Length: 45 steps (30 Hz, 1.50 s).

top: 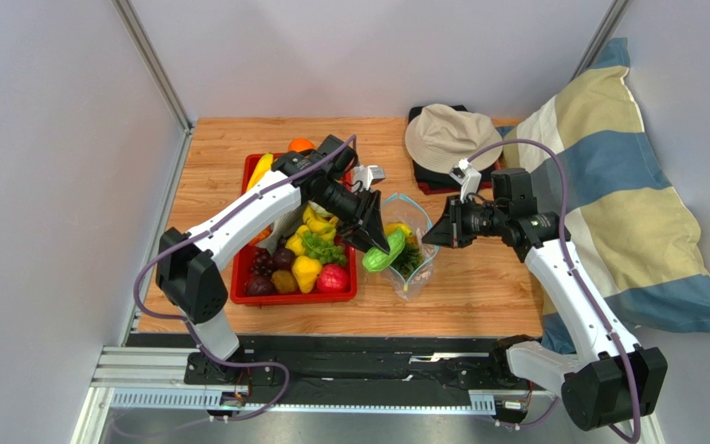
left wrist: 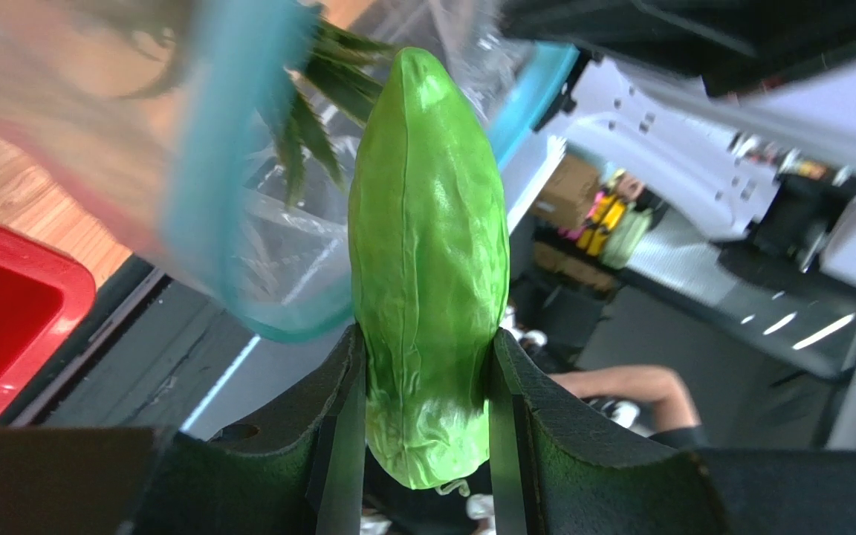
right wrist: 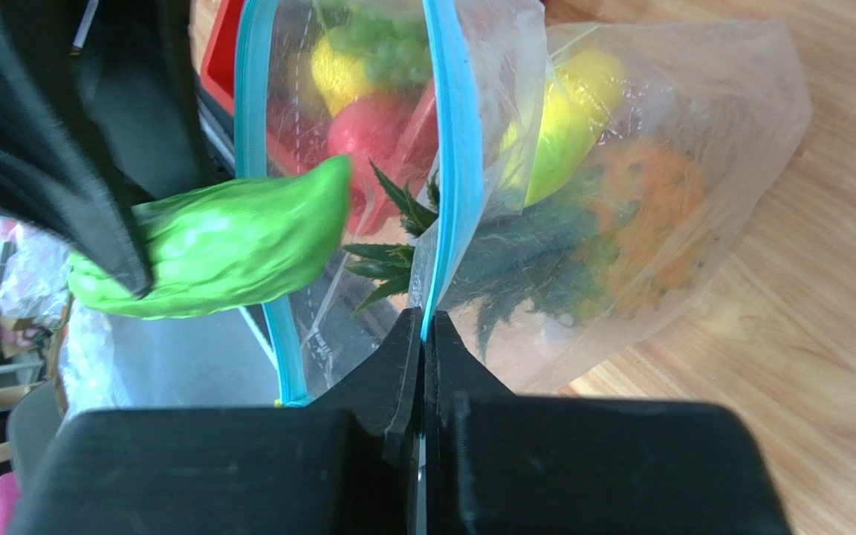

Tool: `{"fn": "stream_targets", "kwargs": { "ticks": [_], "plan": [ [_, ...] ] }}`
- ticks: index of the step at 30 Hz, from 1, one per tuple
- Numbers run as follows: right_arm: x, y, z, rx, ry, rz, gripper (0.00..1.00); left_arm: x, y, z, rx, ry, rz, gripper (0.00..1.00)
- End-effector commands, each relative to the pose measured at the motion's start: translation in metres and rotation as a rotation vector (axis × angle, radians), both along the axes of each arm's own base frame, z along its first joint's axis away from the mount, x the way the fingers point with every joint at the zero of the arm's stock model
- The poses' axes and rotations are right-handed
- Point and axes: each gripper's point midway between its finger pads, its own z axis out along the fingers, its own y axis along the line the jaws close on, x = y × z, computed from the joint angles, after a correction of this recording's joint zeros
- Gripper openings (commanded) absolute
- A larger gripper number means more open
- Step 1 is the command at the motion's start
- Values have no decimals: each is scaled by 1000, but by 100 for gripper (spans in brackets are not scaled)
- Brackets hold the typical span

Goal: Place the food in the zip-top bag and seal the zipper
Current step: Place the fake vegetable in the zipper food storage bag, then pick up the fake fruit from the bin.

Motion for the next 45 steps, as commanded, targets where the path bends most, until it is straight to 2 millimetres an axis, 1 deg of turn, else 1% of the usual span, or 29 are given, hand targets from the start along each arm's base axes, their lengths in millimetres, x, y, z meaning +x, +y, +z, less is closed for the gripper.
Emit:
{"fn": "stream_targets", "kwargs": {
  "ticks": [1,6,12,13,15,17,18,19,20,21,22,24,27,28,29,30,32,33,35,36,37,38,39,40,41,42,43,44,45],
  "plan": [
    [24,0,36,2,-173,-37,0,25,-7,21,-17,77,146,11],
    [27,4,39,8,-170,-24,0,53,-13,30,8,107,284,13],
    [30,8,39,9,-169,-14,0,69,-22,16,73,202,401,18],
    [30,9,39,10,-169,-11,0,71,-23,14,82,209,412,23],
    [31,9,39,12,-164,-15,0,75,-24,14,98,216,453,40],
    [31,9,40,13,-165,-12,0,79,-26,16,100,216,477,46],
    [31,9,40,13,-168,-13,0,81,-27,19,93,209,487,53],
    [31,10,40,13,-165,-12,0,84,-27,26,75,208,504,64],
    [30,9,40,12,-169,-11,0,88,-28,32,56,193,516,70],
    [30,9,40,11,-165,-11,0,89,-28,39,36,181,528,90],
    [30,9,40,9,-166,-11,0,90,-29,45,18,178,536,99],
    [29,9,40,7,-162,-8,0,93,-29,55,-15,130,541,99],
    [27,9,41,7,-168,3,0,99,-18,69,-47,24,565,99],
    [27,8,41,5,-169,5,0,102,-7,79,-66,-30,582,99],
    [26,9,41,8,-166,8,0,107,-1,78,-62,-71,608,99],
    [27,9,41,7,-164,11,0,111,9,94,-103,-141,630,99],
    [26,9,45,16,-160,20,0,119,24,102,-112,-302,628,99],
    [28,7,46,18,-159,15,0,118,32,118,-140,-394,628,99],
    [28,7,50,28,-165,22,0,123,47,123,-122,-615,588,99],
    [29,5,51,29,-171,24,0,120,55,146,-172,-751,576,99],
    [28,6,50,32,-167,35,0,122,64,150,-162,-916,518,99],
    [28,7,49,30,-170,46,0,121,64,154,-207,-1034,447,99],
    [28,7,48,30,-167,50,0,109,70,165,-235,-1159,370,99],
    [29,7,46,30,-159,55,0,105,72,162,-222,-1325,225,99],
    [30,8,45,29,-159,59,0,90,70,153,-244,-1345,101,99],
    [31,8,44,29,-155,59,0,89,70,148,-220,-1429,2,99],
    [32,9,42,29,-149,63,0,90,71,141,-190,-1435,-28,99],
    [35,10,41,29,-144,65,0,80,69,137,-204,-1420,-100,99],
    [36,11,42,31,-147,68,0,77,61,128,-194,-1444,-171,89]
  ]
}}
